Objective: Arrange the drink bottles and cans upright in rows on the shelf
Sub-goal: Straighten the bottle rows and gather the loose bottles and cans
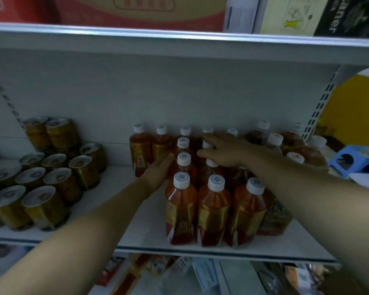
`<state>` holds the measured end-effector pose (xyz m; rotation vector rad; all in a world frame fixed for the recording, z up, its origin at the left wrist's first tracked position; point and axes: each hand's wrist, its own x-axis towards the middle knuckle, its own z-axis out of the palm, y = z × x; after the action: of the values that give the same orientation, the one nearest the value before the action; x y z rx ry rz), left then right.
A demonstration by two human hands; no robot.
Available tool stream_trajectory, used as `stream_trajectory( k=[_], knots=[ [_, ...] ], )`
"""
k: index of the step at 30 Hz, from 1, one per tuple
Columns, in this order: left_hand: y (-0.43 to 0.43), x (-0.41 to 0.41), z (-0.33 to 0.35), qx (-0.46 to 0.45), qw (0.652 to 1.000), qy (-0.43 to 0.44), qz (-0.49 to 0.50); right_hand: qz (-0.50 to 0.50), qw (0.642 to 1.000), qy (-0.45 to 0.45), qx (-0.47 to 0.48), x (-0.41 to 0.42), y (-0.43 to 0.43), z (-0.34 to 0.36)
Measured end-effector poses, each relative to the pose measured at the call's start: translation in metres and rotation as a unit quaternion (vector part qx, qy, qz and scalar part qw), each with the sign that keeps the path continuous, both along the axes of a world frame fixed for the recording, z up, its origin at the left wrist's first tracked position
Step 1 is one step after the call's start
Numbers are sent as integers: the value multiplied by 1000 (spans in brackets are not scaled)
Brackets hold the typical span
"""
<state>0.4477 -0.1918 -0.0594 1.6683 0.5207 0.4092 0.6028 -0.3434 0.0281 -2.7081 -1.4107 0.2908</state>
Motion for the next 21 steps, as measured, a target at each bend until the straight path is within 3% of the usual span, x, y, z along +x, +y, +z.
stream_trajectory(
  k=[2, 4, 6, 8, 12, 16, 21],
  knots=[
    [23, 1, -7, 199, 962, 6, 185, 4, 1000, -7, -15, -4, -1, -1],
    [47, 3, -11, 283, 917, 60, 276, 1, 1000, -7, -14, -5, -4, -2],
    [64, 7, -14, 243, 938, 90, 231, 3, 1000, -13, -6, -5, -5, -3],
    [69, 12, -18, 215, 957, 65, 182, 3, 1000, -15, -5, -4, -5, -4],
    [69, 14, -12, 208, 964, 81, 145, -6, 1000, 2, -5, -1, -2, -6],
    [64, -20, 25, 303, 941, 140, 59, -1, 999, 42, 4, -2, 3, 6],
    [61, -90, 48, 297, 931, 199, 68, 46, 997, -6, 58, -31, 43, 27]
  ],
)
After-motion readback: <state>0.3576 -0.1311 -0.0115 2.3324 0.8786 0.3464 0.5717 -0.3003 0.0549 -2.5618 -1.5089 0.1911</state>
